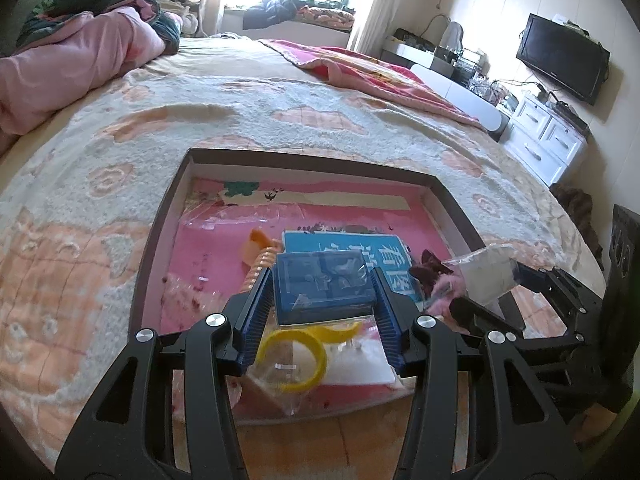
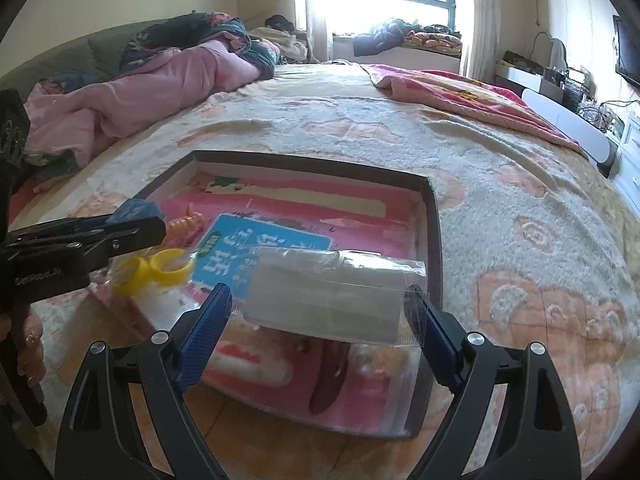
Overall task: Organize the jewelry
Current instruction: 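Place the blue box into the tray with the left tool while the right tool drops the clear bag in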
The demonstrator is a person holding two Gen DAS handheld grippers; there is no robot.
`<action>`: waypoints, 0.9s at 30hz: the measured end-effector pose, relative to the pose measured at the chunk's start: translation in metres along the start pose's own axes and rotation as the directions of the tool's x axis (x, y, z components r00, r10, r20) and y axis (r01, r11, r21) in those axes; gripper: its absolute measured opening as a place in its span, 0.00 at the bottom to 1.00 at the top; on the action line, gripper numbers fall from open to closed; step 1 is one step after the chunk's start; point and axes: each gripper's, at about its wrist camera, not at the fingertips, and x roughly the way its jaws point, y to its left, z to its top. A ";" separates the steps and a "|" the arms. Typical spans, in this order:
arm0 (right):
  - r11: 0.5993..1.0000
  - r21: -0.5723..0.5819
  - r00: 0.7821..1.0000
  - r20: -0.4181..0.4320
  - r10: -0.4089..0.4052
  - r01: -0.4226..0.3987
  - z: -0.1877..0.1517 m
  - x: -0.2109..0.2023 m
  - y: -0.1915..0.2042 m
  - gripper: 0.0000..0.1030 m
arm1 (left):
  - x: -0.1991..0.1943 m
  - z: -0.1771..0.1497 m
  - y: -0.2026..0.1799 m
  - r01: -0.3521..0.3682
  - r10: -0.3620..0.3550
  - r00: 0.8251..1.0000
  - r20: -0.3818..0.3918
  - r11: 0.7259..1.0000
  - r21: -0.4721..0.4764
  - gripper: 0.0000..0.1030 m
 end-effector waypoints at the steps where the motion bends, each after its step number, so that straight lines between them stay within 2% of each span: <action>1: 1.000 0.004 1.000 -0.002 -0.003 0.003 0.002 0.002 -0.002 0.82 | 0.002 0.001 0.000 -0.001 0.001 1.000 -0.003 1.000 0.002 0.39; 10: 0.999 0.050 0.999 -0.032 -0.002 0.004 0.014 0.027 -0.020 0.83 | 0.022 0.011 -0.001 -0.019 0.019 0.999 -0.030 1.000 0.019 0.39; 19: 0.998 0.062 0.999 -0.032 0.021 -0.019 0.010 0.028 -0.023 0.84 | 0.031 0.007 0.001 -0.020 0.021 0.998 -0.054 1.000 0.014 0.39; 21: 0.997 0.069 0.999 -0.030 0.027 -0.025 0.008 0.026 -0.024 0.84 | 0.032 0.007 0.002 -0.023 0.024 0.998 -0.055 1.000 0.014 0.40; 27: 0.997 0.073 0.999 -0.003 0.038 -0.038 0.001 0.012 -0.020 0.89 | 0.023 0.001 0.001 -0.017 0.017 0.999 -0.041 1.000 0.007 0.52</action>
